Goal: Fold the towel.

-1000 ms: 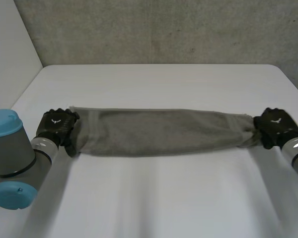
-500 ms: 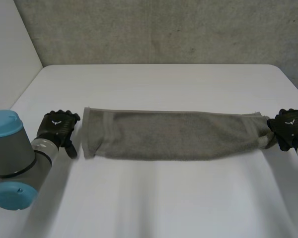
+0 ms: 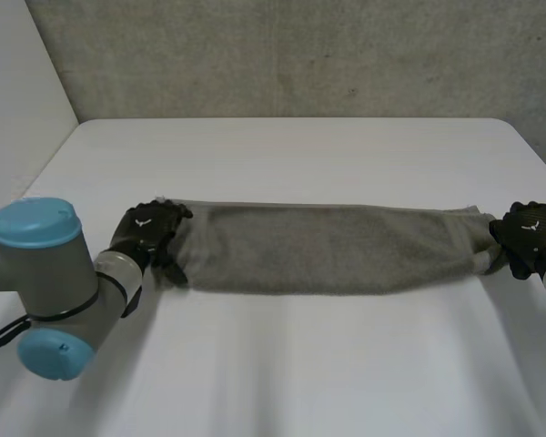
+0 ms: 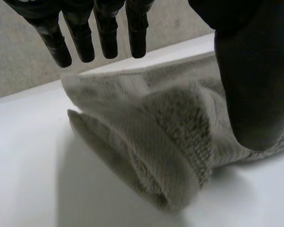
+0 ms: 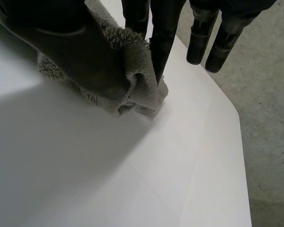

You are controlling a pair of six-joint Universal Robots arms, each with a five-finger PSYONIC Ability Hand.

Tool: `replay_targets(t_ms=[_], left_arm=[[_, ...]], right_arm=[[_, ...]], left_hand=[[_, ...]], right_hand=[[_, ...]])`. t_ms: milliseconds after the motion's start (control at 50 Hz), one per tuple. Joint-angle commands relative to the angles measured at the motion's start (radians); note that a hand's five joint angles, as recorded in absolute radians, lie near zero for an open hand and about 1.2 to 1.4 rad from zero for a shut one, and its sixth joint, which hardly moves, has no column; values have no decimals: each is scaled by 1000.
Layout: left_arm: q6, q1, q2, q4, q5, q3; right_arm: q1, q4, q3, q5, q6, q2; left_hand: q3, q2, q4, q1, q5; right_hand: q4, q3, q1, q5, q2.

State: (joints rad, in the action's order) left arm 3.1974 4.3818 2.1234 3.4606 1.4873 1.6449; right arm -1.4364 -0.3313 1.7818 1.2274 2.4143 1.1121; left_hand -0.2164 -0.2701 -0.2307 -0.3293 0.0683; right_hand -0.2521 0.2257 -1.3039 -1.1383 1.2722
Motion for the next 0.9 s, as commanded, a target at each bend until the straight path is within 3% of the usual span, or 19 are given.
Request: replay_targets(t_ms=[20, 160, 240, 360, 520, 760, 900], left_arm=[[16, 10, 56, 6, 30, -36], [74, 50, 73, 11, 109, -59], [99, 61, 70, 26, 113, -56], [114, 90, 61, 32, 113, -40], [114, 113, 39, 20, 106, -2], [110, 94, -129, 9, 99, 113], [110, 82, -201, -1, 99, 133]], right_arm=[[8, 0, -4, 1, -3, 0], [14, 1, -18, 0, -3, 2], [14, 1, -24, -8, -12, 5], [30, 1, -45, -88, -15, 21], [137, 11, -84, -172, -18, 21], [142, 118, -116, -192, -23, 18], [171, 123, -140, -273, -75, 14]], left_hand=[[42, 42, 56, 101, -15], [42, 45, 56, 104, -18], [42, 45, 56, 104, -18], [42, 48, 56, 107, -21], [42, 59, 56, 119, -32], [42, 68, 56, 127, -41], [42, 68, 56, 127, -41]], right_hand=[[78, -51, -92, -83, 124], [78, -51, -92, -83, 124], [78, -51, -92, -83, 124], [78, -51, -92, -83, 124], [78, -51, -92, -83, 124], [78, -51, -92, -83, 124], [78, -51, -92, -83, 124]])
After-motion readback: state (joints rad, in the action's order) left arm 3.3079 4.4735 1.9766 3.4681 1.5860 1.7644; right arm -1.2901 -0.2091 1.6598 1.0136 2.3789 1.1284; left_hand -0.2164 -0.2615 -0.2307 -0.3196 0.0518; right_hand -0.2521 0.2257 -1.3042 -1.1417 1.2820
